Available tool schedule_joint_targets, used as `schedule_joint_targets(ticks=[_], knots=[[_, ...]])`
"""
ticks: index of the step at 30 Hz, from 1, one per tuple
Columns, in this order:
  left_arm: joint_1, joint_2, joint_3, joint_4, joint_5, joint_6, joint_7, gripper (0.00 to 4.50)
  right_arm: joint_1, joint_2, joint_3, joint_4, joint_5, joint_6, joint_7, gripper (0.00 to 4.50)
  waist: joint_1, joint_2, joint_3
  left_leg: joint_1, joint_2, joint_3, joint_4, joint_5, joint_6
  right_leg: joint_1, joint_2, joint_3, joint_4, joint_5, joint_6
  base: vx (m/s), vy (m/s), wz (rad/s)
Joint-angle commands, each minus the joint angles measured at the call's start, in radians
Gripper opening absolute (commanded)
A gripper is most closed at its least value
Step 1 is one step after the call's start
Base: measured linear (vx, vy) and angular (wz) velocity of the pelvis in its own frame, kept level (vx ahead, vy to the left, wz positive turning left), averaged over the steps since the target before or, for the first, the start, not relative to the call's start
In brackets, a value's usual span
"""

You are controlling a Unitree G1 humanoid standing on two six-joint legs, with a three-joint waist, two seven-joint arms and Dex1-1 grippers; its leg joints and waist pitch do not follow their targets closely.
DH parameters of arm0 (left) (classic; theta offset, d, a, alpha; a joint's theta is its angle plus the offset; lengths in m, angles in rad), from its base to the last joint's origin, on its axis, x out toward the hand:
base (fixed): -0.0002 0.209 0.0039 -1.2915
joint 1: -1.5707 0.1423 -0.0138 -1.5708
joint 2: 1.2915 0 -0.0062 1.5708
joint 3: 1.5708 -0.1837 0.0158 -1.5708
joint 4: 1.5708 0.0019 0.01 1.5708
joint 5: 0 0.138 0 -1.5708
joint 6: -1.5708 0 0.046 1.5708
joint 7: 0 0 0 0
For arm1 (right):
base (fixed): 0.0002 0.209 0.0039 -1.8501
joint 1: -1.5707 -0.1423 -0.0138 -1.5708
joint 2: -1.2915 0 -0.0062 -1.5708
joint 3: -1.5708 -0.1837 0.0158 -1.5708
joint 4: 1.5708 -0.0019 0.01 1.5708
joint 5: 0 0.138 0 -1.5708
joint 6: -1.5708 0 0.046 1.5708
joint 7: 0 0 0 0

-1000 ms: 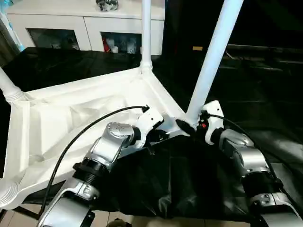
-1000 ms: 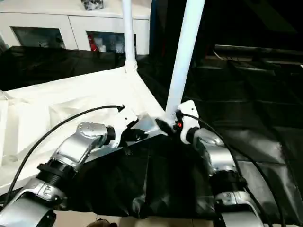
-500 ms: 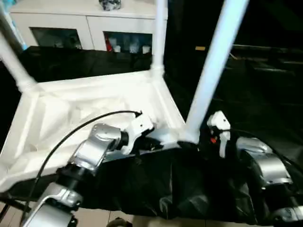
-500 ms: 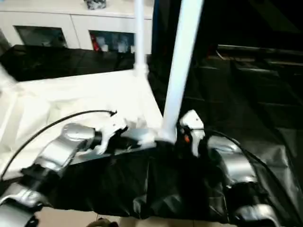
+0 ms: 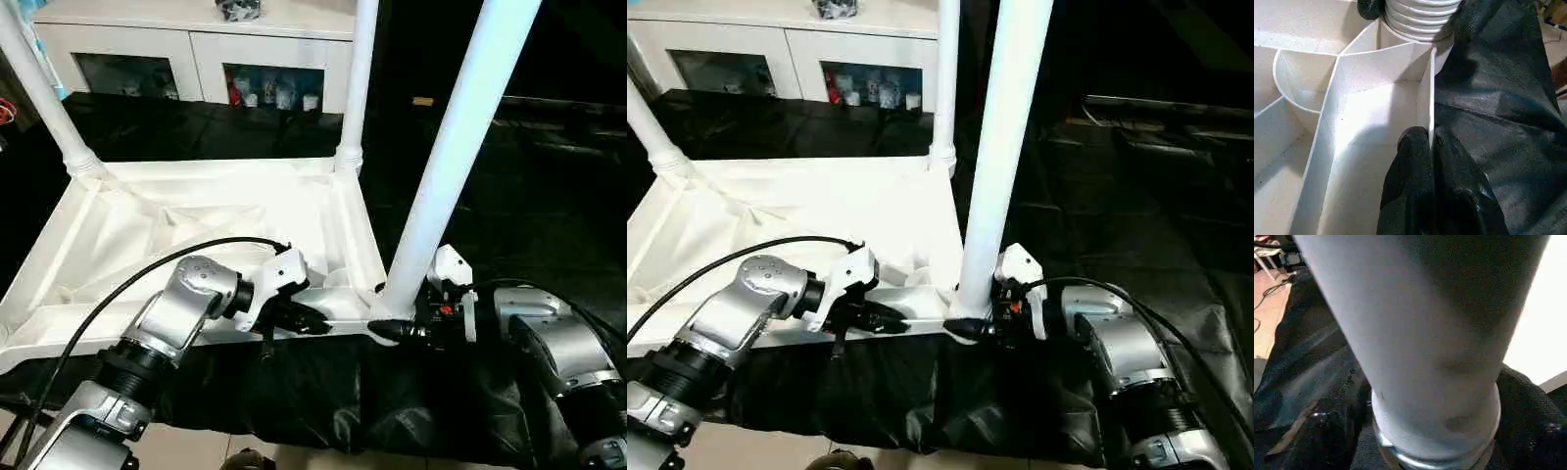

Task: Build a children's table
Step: Rotate leg to tighten

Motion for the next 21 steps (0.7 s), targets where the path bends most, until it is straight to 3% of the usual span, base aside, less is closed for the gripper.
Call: schedule_joint_targets(ticks=[1, 3, 8, 11, 14, 18, 21], knots=[[-0.018, -0.016, 0.006, -0.052, -0.032, -0.025, -0.005, 0.00, 0.019, 0.007, 0.044, -0.014, -0.023, 0.018, 0.018, 3.24, -0.001, -0.006, -0.061, 0.030, 0.077, -0.035, -0.075, -0.183, 0.054, 0.035, -0.061, 0.028, -0.062, -0.096, -0.274, 0.000, 0.000, 0.00], [-0.020, -0.021, 0.006, -0.047, -0.033, -0.026, 0.011, 0.00, 0.022, 0.017, 0.045, -0.014, -0.027, 0.020, -0.003, 2.93, -0.002, -0.007, -0.060, 0.030, 0.077, -0.035, -0.076, -0.192, 0.050, 0.036, -0.061, 0.028, -0.064, -0.110, -0.271, 0.000, 0.000, 0.00], [-0.033, -0.049, 0.013, -0.019, -0.013, -0.024, 0.075, 0.00, 0.013, 0.054, 0.029, 0.015, -0.039, 0.020, -0.080, 2.77, -0.006, -0.007, -0.060, 0.030, 0.076, -0.036, -0.078, -0.207, 0.037, 0.033, -0.062, 0.029, -0.066, -0.137, -0.263, 0.000, 0.000, 0.00], [-0.069, -0.122, 0.039, 0.052, 0.026, -0.016, 0.228, 0.00, -0.047, 0.145, -0.024, 0.149, -0.087, -0.013, -0.315, 2.76, -0.014, -0.008, -0.058, 0.031, 0.072, -0.038, -0.079, -0.221, 0.015, 0.032, -0.064, 0.028, -0.073, -0.177, -0.259, 0.000, 0.000, 0.00], [-0.083, -0.152, 0.048, 0.078, 0.038, -0.010, 0.287, 0.00, -0.071, 0.183, -0.046, 0.199, -0.089, -0.014, -0.398, 2.76, -0.027, -0.009, -0.060, 0.030, 0.071, -0.041, -0.081, -0.237, -0.011, 0.034, -0.065, 0.028, -0.074, -0.210, -0.242, 0.000, 0.000, 0.00], [-0.119, -0.229, 0.067, 0.148, 0.062, 0.006, 0.438, 0.00, -0.132, 0.271, -0.092, 0.307, -0.094, -0.005, -0.583, 2.76, -0.033, -0.009, -0.063, 0.030, 0.068, -0.038, -0.077, -0.202, 0.007, 0.034, -0.061, 0.028, -0.071, -0.149, -0.249, 0.000, 0.000, 0.00], [-0.150, -0.289, 0.080, 0.220, 0.090, 0.003, 0.561, 0.00, -0.191, 0.324, -0.112, 0.400, -0.120, -0.045, -0.692, 2.76, -0.032, -0.008, -0.064, 0.029, 0.066, -0.036, -0.074, -0.187, 0.012, 0.036, -0.062, 0.027, -0.071, -0.129, -0.254, 0.000, 0.000, 0.00]])
